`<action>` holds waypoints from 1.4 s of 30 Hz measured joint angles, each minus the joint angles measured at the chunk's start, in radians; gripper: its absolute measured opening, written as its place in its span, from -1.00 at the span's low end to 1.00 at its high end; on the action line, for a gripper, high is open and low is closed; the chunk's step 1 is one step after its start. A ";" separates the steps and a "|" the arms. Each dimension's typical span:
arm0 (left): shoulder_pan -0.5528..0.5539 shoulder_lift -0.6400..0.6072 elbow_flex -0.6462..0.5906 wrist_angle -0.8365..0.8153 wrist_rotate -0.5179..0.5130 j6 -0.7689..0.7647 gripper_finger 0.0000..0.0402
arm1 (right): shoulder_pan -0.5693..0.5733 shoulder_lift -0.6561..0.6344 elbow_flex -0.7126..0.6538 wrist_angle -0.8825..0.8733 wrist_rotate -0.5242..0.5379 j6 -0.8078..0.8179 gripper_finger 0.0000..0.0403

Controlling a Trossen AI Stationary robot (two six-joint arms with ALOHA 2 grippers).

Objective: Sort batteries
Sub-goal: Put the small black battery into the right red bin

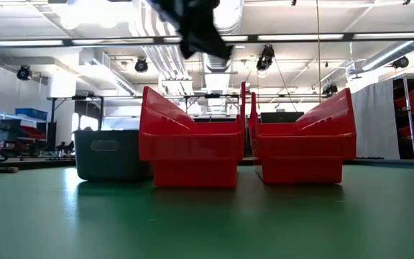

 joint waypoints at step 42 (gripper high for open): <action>-0.092 0.812 0.834 -0.445 0.037 -0.007 -0.99 | 0.061 0.000 -0.024 0.006 -0.104 0.125 0.09</action>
